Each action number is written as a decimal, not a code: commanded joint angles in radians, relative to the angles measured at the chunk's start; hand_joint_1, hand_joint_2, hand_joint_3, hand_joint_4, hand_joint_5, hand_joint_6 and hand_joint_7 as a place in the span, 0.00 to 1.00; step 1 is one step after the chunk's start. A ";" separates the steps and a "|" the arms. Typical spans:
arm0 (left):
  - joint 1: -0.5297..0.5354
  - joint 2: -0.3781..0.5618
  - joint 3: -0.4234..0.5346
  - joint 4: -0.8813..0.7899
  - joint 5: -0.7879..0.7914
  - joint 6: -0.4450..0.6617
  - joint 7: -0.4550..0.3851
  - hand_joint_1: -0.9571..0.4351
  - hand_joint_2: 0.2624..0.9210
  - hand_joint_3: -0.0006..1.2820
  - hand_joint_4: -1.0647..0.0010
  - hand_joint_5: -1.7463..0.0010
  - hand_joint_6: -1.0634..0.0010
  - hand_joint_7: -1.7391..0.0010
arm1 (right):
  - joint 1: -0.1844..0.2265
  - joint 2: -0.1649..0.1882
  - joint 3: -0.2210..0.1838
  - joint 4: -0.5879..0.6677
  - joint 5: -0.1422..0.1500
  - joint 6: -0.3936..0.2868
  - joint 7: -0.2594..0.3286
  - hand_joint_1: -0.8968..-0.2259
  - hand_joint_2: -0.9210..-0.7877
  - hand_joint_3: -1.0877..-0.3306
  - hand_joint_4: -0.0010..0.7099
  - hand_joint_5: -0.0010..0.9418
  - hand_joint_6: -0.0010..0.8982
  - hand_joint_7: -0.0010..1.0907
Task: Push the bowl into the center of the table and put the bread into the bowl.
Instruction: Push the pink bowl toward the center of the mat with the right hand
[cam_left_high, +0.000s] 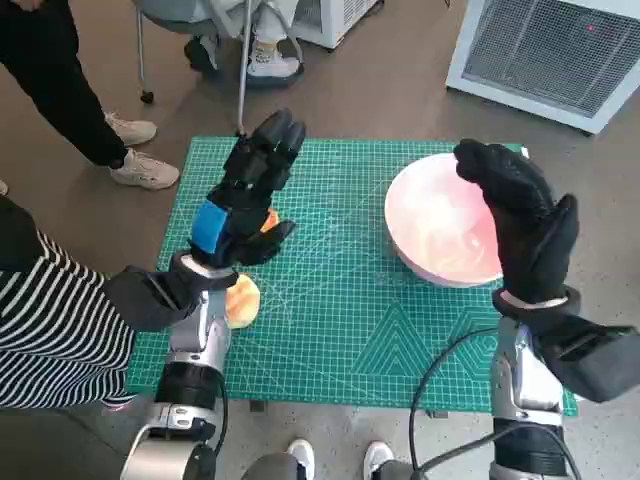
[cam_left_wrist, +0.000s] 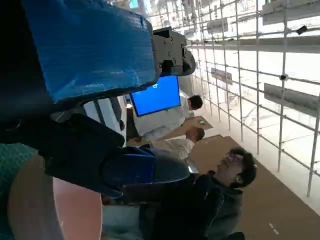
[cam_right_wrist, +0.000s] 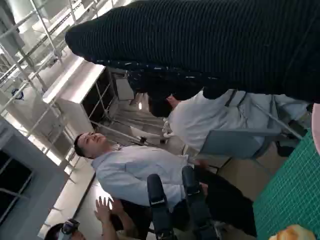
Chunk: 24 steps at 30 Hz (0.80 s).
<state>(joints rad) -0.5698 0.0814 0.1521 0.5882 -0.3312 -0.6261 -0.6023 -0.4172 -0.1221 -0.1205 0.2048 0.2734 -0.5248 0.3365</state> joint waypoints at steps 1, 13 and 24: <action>0.010 0.009 0.003 -0.015 -0.007 0.009 -0.003 0.25 1.00 0.27 0.92 1.00 1.00 0.79 | 0.026 0.006 0.001 0.001 0.009 0.021 0.003 0.36 0.00 0.45 0.24 0.00 0.13 0.31; 0.010 0.009 0.001 -0.014 -0.007 0.013 -0.006 0.25 1.00 0.27 0.92 1.00 1.00 0.79 | 0.032 0.009 -0.001 -0.001 0.013 0.024 0.007 0.36 0.00 0.45 0.24 0.00 0.13 0.31; 0.010 0.009 -0.004 -0.020 0.001 0.018 -0.001 0.25 1.00 0.27 0.92 1.00 1.00 0.79 | 0.034 0.008 -0.005 0.001 0.021 0.028 0.009 0.35 0.00 0.45 0.24 0.00 0.12 0.31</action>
<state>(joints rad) -0.5660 0.0823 0.1500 0.5847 -0.3306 -0.6154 -0.6035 -0.4086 -0.1152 -0.1208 0.1976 0.2811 -0.5154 0.3386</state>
